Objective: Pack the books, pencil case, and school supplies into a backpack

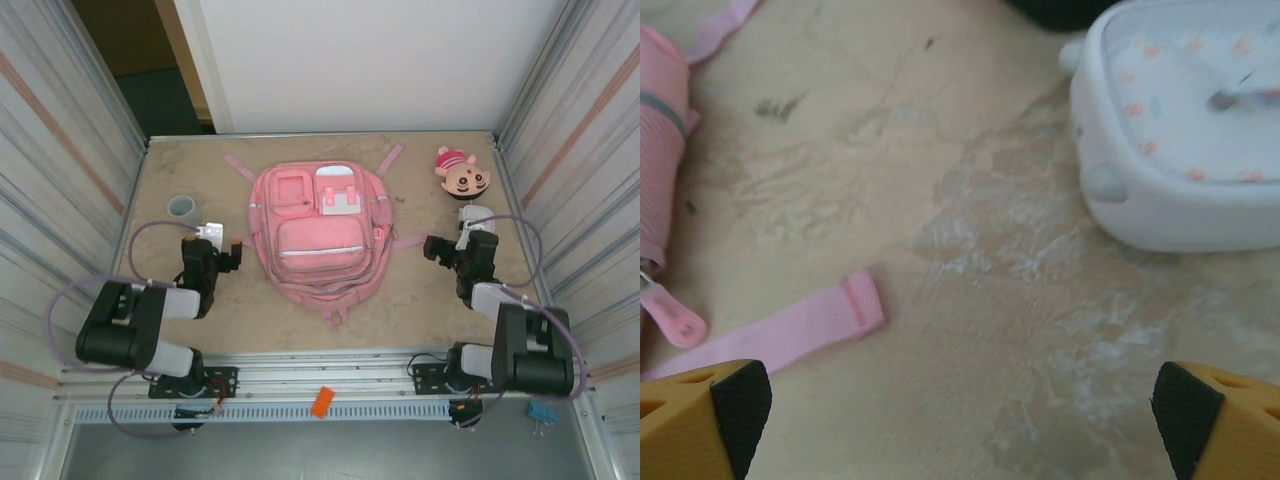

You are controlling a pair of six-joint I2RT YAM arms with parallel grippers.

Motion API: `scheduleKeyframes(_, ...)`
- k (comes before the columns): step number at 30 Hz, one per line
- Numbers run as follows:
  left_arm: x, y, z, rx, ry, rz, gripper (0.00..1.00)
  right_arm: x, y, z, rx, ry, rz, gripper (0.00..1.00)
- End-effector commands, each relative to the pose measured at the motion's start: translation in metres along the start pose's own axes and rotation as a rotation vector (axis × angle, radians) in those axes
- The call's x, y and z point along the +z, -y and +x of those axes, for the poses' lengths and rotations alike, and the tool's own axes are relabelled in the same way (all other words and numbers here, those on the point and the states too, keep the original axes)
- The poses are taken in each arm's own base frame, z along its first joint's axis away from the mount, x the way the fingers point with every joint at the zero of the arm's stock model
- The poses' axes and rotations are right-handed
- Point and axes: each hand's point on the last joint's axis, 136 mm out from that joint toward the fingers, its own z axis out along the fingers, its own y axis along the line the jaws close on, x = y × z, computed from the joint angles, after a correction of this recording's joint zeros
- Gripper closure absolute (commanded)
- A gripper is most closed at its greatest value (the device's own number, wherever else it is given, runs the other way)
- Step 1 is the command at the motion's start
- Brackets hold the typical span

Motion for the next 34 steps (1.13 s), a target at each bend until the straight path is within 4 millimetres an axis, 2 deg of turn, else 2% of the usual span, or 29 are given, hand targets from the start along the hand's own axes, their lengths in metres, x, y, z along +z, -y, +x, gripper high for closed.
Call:
scheduleKeyframes(1, 0.006, -0.024, -0.043, -0.103, 0.198, -0.01, 0.01, 0.01, -0.02, -0.055, -0.085, 0.22, -0.092, 0.01)
scheduleKeyframes(3, 0.021, -0.028, -0.038, -0.17, 0.071, 0.046, 0.01, 0.027, -0.022, -0.039, -0.11, 0.216, -0.097, 0.01)
scheduleKeyframes(4, 0.026, -0.028, -0.037, -0.159, 0.066, 0.027, 0.01, 0.031, -0.022, -0.048, -0.108, 0.253, -0.086, 0.01)
scheduleKeyframes(6, 0.023, -0.029, -0.038, -0.144, 0.062, 0.001, 0.01, 0.037, -0.014, -0.045, -0.094, 0.152, -0.019, 0.01)
scheduleKeyframes(7, 0.023, -0.028, -0.038, -0.142, 0.066, 0.004, 0.01, 0.038, -0.017, -0.047, -0.118, 0.167, 0.001, 0.01)
scheduleKeyframes(34, 0.024, -0.024, -0.039, -0.126, 0.061, 0.015, 0.01, 0.037, -0.016, -0.045, -0.101, 0.155, -0.02, 0.01)
